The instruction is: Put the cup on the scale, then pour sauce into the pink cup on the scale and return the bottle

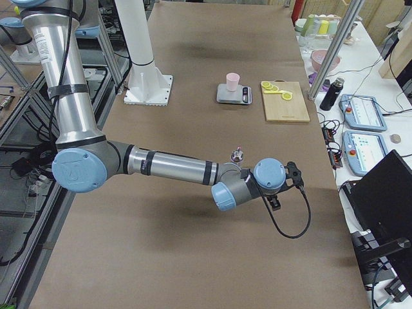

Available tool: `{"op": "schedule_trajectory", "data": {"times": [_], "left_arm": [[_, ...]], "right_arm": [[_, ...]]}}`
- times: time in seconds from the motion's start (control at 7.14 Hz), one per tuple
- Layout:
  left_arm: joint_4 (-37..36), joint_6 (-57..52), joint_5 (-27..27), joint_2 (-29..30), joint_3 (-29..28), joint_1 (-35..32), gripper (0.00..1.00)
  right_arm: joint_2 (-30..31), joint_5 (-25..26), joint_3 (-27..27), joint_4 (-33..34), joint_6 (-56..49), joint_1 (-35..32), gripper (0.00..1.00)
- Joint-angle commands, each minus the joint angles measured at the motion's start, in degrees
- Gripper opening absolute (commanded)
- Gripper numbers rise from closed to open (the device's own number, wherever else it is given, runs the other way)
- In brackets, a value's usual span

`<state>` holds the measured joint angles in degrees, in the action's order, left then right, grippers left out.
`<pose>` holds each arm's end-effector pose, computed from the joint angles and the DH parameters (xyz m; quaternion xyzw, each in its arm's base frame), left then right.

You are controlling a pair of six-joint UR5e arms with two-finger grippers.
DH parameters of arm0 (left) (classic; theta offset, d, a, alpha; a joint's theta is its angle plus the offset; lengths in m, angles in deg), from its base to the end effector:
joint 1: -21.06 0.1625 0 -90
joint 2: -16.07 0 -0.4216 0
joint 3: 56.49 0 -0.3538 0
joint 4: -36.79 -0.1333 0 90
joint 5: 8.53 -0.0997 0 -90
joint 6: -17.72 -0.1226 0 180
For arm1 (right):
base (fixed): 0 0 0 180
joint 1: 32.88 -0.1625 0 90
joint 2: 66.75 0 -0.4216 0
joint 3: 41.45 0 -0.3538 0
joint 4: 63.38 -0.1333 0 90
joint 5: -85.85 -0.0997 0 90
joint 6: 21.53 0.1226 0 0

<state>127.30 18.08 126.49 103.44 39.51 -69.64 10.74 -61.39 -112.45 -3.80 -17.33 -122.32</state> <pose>-0.0519 -0.4386 0.6426 0.0324 0.3825 0.0044 0.9234 0.0247 -0.5612 0.6343 0.1624 -0.4757 -0.0720 0.8615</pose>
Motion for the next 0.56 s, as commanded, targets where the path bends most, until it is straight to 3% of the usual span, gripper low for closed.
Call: {"op": "schedule_trajectory", "data": {"times": [0.0,0.42], "left_arm": [[-0.07,-0.09,-0.02,-0.18,0.23,0.00,0.98],[-0.16,-0.09,-0.02,-0.18,0.41,0.00,0.98]], "right_arm": [[-2.69,3.18,0.25,9.57,5.42,-0.20,1.00],[-3.84,11.15,1.30,14.86,8.02,1.29,1.00]]}}
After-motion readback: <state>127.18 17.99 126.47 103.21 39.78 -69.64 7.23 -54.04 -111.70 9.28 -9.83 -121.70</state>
